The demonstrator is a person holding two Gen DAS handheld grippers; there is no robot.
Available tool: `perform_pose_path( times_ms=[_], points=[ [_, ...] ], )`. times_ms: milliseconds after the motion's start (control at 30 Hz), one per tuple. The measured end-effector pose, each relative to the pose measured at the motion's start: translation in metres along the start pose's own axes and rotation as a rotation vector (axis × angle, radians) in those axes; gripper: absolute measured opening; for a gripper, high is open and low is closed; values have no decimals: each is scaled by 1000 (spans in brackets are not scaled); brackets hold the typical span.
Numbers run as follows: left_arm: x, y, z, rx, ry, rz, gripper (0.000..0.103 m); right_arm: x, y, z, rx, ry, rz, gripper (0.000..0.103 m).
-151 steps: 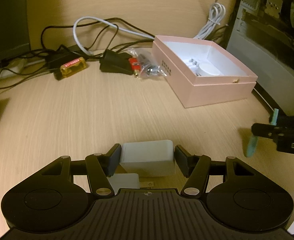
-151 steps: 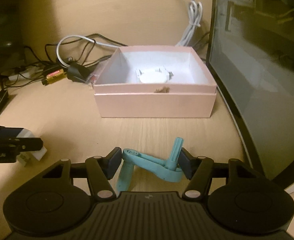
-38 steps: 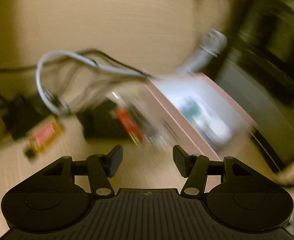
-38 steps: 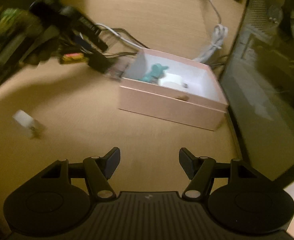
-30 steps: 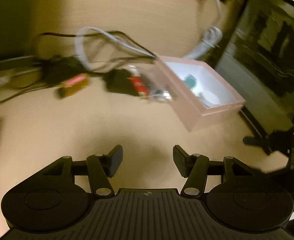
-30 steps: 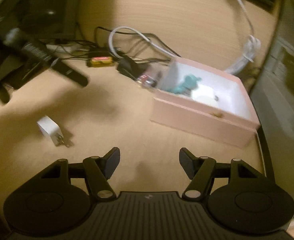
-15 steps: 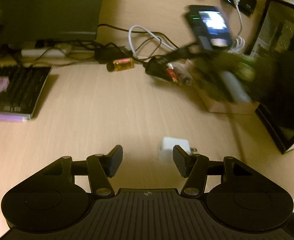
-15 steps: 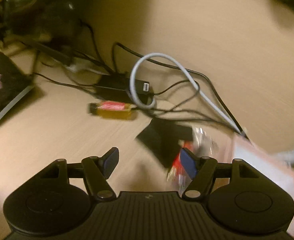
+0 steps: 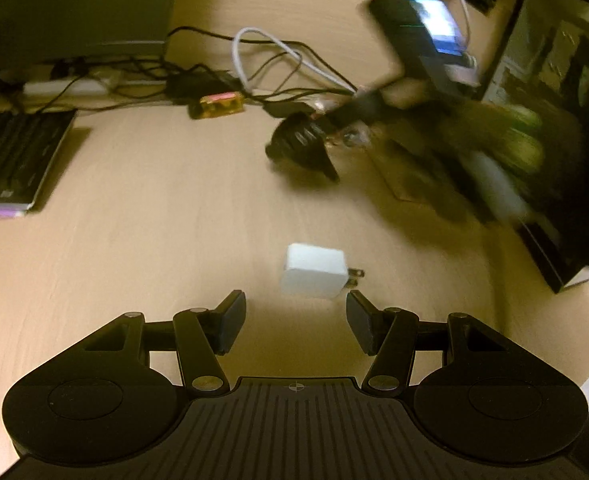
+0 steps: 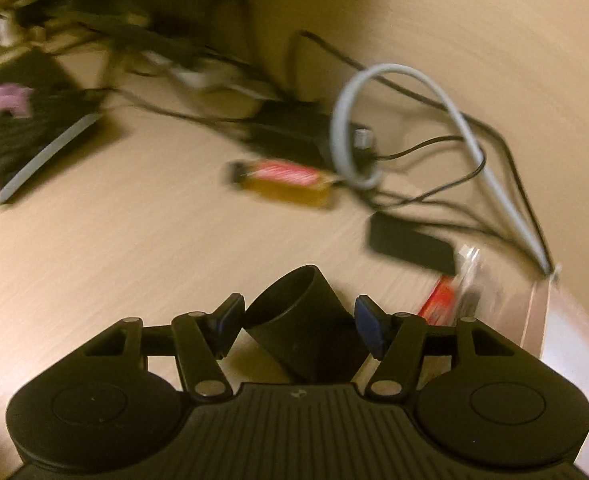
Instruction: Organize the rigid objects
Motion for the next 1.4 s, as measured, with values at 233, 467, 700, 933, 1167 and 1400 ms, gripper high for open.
perform_pose_path(
  times_ms=[233, 467, 700, 933, 1167, 1400],
  points=[
    [-25, -9, 19, -44, -34, -30, 60, 96, 74, -55, 42, 76, 77, 61],
    [-45, -18, 30, -81, -32, -42, 60, 127, 143, -55, -46, 242, 12, 61],
    [-63, -22, 34, -100, -36, -46, 61, 138, 172, -58, -144, 310, 22, 61],
    [-72, -18, 40, -107, 0, -73, 28, 151, 195, -66, -228, 299, 20, 66],
    [-72, -13, 43, -125, 24, -69, 25, 159, 214, -70, -300, 282, -8, 71],
    [-74, -15, 43, -107, 31, -79, 25, 159, 236, -59, -454, 234, -34, 74]
  ],
)
Point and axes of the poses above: each gripper's, at about its wrist camera, not at the fingertips, and x roughly against the way its jaws point, z to its right, y to its underside, the point moved 1 cm from there along -x, roughly the way its jaws point, and after that the axes turned 15 degrees about x, right-handed, at the moved point
